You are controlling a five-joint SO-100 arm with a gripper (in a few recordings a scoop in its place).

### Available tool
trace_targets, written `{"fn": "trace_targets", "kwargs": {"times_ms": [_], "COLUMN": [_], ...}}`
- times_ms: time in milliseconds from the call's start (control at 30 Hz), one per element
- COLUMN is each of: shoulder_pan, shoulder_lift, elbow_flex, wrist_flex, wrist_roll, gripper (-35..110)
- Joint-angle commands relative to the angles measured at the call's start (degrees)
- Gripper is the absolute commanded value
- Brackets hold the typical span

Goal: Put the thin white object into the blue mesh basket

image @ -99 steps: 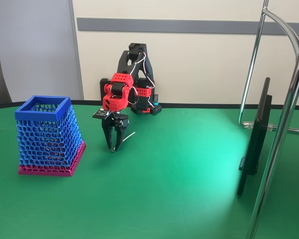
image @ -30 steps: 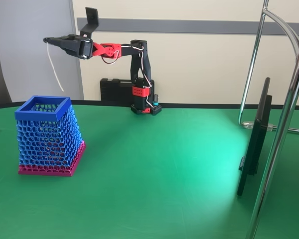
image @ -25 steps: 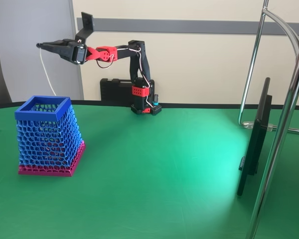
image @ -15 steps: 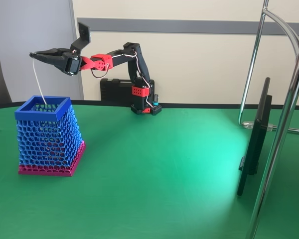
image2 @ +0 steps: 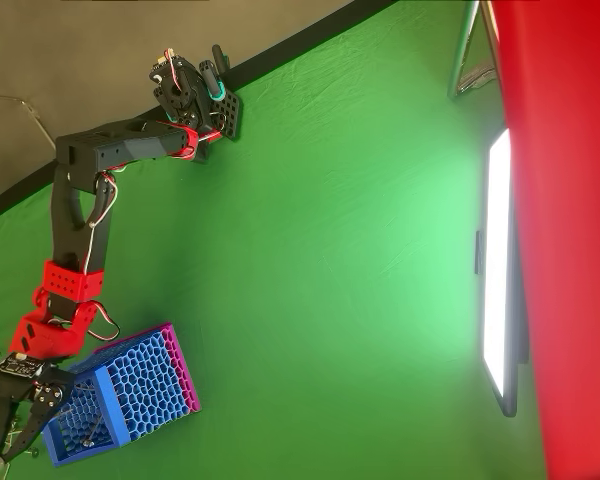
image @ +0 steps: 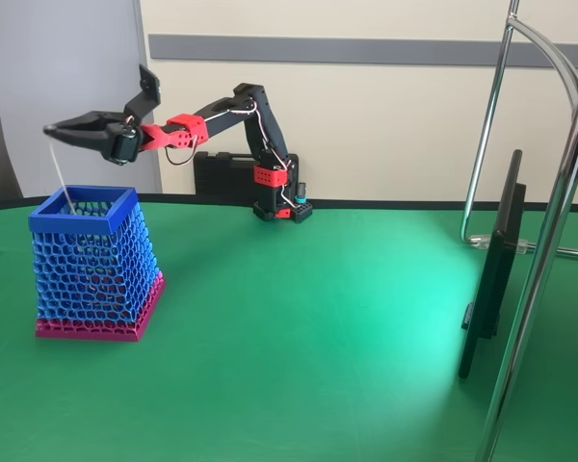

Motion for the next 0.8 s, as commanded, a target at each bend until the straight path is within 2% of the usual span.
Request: {"fn": "trace_targets", "kwargs": {"times_ms": [0, 233, 767], "shoulder_pan": [0.4, -1.1, -5.3], "shoulder_lift": [2.1, 10.2, 24.0], "elbow_flex": [2.4, 16.4, 29.7], "wrist_flex": [-2.5, -9.1, -10.2], "wrist_roll": [-0.6, -0.5, 3.3], "gripper": [10, 13, 14]}}
